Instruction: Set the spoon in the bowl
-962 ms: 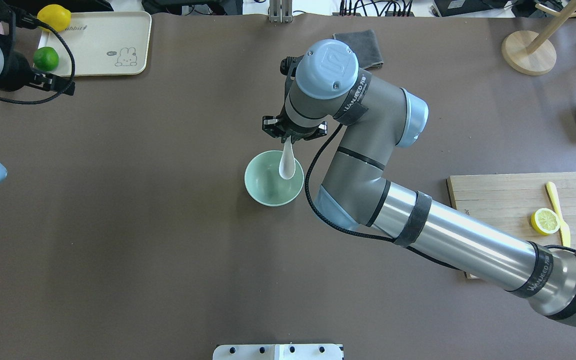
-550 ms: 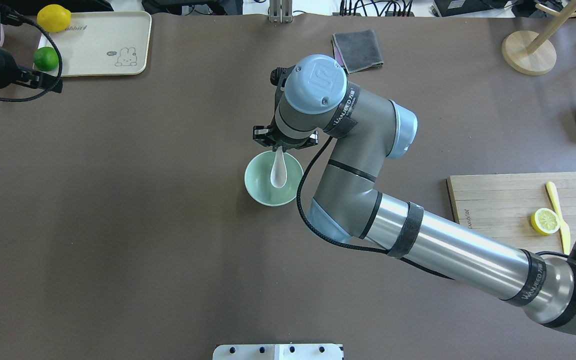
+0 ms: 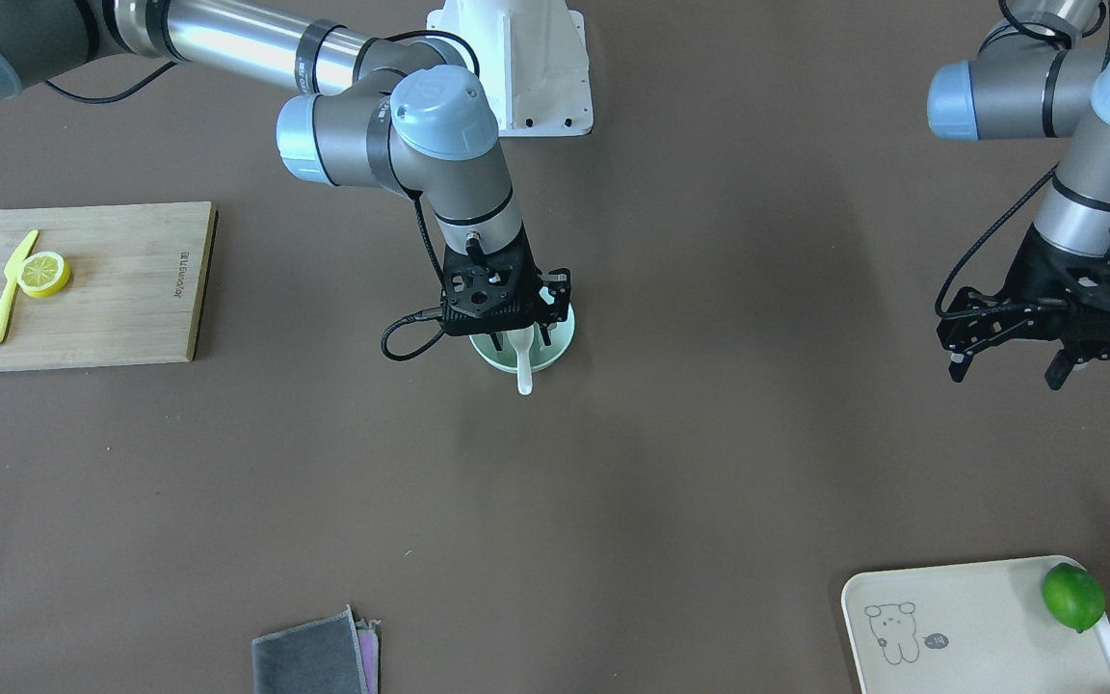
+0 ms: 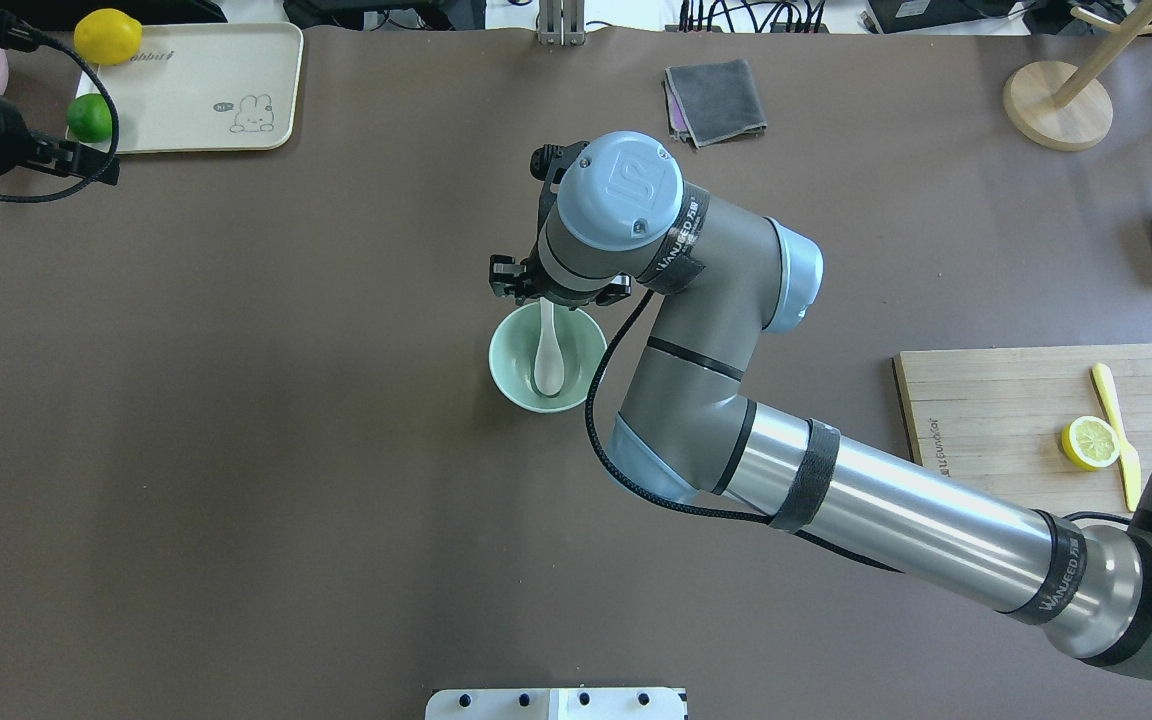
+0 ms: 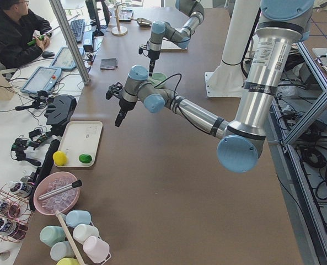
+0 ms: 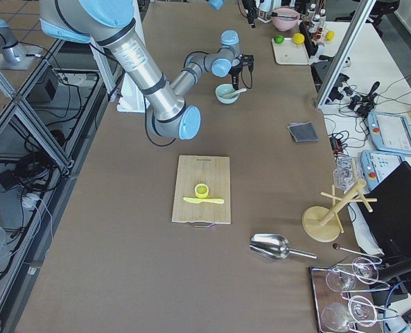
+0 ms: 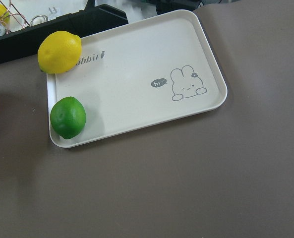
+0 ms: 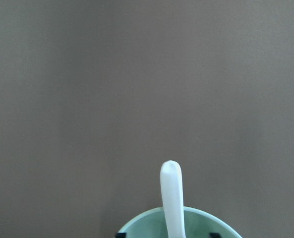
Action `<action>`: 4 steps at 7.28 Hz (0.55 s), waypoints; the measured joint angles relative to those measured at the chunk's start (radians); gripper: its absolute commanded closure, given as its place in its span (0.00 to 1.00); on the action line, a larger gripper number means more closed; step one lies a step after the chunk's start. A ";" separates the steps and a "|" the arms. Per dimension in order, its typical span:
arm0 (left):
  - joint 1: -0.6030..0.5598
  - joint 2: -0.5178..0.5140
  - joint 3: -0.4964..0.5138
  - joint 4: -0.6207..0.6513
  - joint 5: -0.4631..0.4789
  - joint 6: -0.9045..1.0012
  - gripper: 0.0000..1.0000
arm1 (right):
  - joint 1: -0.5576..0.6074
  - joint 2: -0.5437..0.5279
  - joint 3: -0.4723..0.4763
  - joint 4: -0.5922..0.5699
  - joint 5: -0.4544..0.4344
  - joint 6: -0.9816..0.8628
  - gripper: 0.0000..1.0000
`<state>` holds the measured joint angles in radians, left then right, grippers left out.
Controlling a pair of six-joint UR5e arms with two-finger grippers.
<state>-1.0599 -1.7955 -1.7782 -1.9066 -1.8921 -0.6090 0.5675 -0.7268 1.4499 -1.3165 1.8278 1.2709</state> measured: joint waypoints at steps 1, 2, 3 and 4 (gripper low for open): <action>-0.001 0.000 -0.002 -0.001 0.000 0.001 0.02 | 0.014 -0.014 0.036 -0.016 0.010 -0.001 0.00; -0.007 0.008 -0.008 0.000 -0.004 0.014 0.02 | 0.042 -0.057 0.116 -0.061 0.043 -0.010 0.00; -0.031 0.033 -0.016 0.001 -0.025 0.065 0.02 | 0.088 -0.137 0.240 -0.139 0.105 -0.048 0.00; -0.081 0.072 -0.023 0.002 -0.071 0.154 0.02 | 0.144 -0.241 0.373 -0.226 0.168 -0.136 0.00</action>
<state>-1.1410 -1.7230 -1.8012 -1.9043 -1.9627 -0.4550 0.7118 -0.9677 1.8232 -1.5425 1.9958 1.1351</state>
